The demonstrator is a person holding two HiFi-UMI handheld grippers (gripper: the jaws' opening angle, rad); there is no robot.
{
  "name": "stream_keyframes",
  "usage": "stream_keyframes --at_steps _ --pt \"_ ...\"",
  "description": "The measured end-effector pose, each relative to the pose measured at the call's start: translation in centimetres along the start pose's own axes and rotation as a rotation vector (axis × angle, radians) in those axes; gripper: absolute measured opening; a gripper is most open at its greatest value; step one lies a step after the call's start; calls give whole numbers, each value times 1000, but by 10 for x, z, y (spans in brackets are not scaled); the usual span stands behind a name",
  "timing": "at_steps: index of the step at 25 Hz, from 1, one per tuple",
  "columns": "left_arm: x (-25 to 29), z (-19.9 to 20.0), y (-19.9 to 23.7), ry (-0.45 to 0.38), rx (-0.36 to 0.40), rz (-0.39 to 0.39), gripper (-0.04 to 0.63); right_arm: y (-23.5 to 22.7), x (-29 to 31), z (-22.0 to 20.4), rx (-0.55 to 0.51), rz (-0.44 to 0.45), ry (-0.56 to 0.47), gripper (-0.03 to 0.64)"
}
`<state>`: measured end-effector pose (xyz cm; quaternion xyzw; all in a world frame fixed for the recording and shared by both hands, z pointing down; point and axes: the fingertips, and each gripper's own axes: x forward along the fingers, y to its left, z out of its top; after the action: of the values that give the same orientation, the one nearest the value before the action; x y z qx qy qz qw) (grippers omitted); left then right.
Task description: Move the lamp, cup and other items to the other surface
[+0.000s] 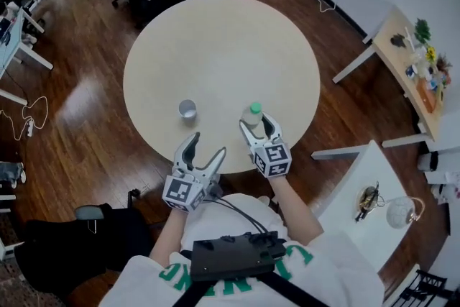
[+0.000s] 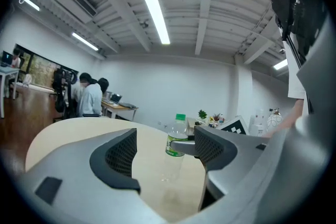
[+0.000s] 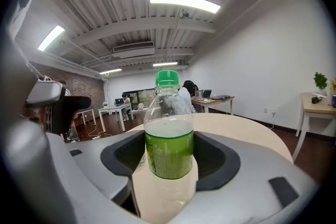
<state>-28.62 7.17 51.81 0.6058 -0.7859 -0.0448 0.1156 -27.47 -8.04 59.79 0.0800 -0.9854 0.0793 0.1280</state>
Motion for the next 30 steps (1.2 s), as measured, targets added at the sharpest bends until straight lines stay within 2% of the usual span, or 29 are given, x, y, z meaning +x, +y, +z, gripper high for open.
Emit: stream_keyframes --at_steps 3,7,12,15,20,24,27,30 --pt "-12 -10 31 4 4 40 333 16 48 -7 -16 49 19 298" --pt "-20 -3 45 18 -11 63 333 35 103 -24 -44 104 43 298" --pt "-32 -5 65 17 -12 115 333 40 138 -40 -81 86 40 298" --pt "-40 -3 71 20 -39 127 333 45 143 -47 -97 71 29 305" --pt "-45 -14 76 29 -37 123 333 45 137 -51 -94 46 26 314" --pt "-42 -19 76 34 -7 110 333 45 126 -56 -102 47 45 367" --pt "-35 -1 65 22 -28 83 333 43 110 -41 -86 46 21 368" --pt "-36 1 61 6 -11 69 333 45 82 -18 -38 46 -22 368"
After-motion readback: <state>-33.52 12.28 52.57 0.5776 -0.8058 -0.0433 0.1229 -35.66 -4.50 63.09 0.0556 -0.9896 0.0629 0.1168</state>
